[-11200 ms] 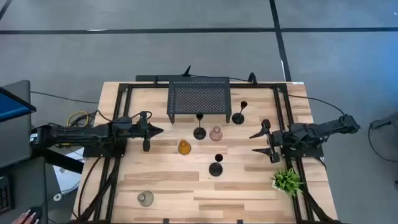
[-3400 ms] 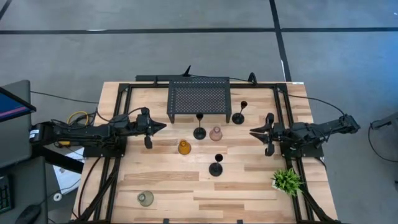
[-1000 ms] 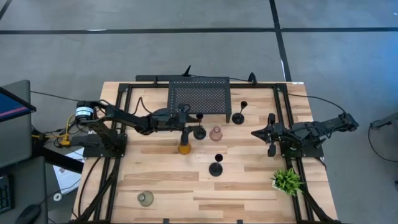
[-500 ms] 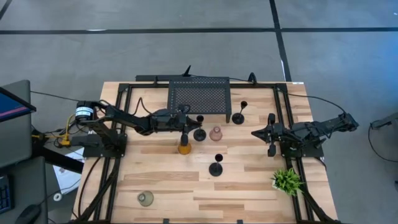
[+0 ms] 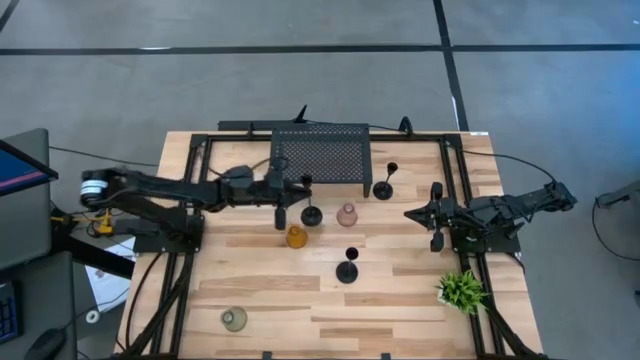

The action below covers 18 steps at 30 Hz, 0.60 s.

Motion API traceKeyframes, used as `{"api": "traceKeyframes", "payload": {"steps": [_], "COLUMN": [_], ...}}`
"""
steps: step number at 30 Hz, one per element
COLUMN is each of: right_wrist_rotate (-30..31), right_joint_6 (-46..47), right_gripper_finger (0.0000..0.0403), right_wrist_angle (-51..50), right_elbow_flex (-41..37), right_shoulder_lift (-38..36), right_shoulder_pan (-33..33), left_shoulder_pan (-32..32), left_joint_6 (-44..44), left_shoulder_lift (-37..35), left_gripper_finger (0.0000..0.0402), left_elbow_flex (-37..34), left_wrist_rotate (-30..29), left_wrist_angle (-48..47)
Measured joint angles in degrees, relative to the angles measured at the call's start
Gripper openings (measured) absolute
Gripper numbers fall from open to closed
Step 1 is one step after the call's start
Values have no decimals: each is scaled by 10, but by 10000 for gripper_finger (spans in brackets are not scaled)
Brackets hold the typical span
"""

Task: Pick & Place candle stick holders
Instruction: Put the left black candle holder on the shelf

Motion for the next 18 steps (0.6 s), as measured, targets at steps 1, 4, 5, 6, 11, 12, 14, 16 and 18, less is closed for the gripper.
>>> {"api": "traceKeyframes", "payload": {"steps": [1, 4, 5, 6, 11, 12, 14, 16, 18], "right_wrist_rotate": [0, 0, 0, 0, 1, 2, 2, 2, 2], "right_joint_6": [0, 0, 0, 0, 0, 0, 0, 3, 5], "right_gripper_finger": [1, 1, 1, 1, 1, 1, 1, 1, 1], "right_wrist_angle": [0, 0, 0, 0, 2, 2, 2, 3, 3], "right_elbow_flex": [0, 0, 0, 0, 0, 0, 0, 0, 0], "right_shoulder_lift": [0, 0, 0, 0, 0, 0, 0, 0, 0], "right_shoulder_pan": [0, 0, 0, 0, 0, 0, 0, 0, 0], "left_shoulder_pan": [0, 0, 0, 2, 17, 24, 43, 67, 95], "left_joint_6": [-5, -10, -7, -2, 53, 63, 73, 75, 76], "left_shoulder_lift": [-20, -77, -92, -105, -126, -123, -110, -97, -81], "left_gripper_finger": [14, 14, 14, 14, 14, 14, 14, 14, 14], "left_elbow_flex": [0, 0, 2, 9, 71, 86, 116, 146, 177], "left_wrist_rotate": [0, 0, 0, -3, -60, -70, -79, -79, -78], "left_wrist_angle": [-14, -42, -50, -66, -161, -176, -200, -218, -231]}}
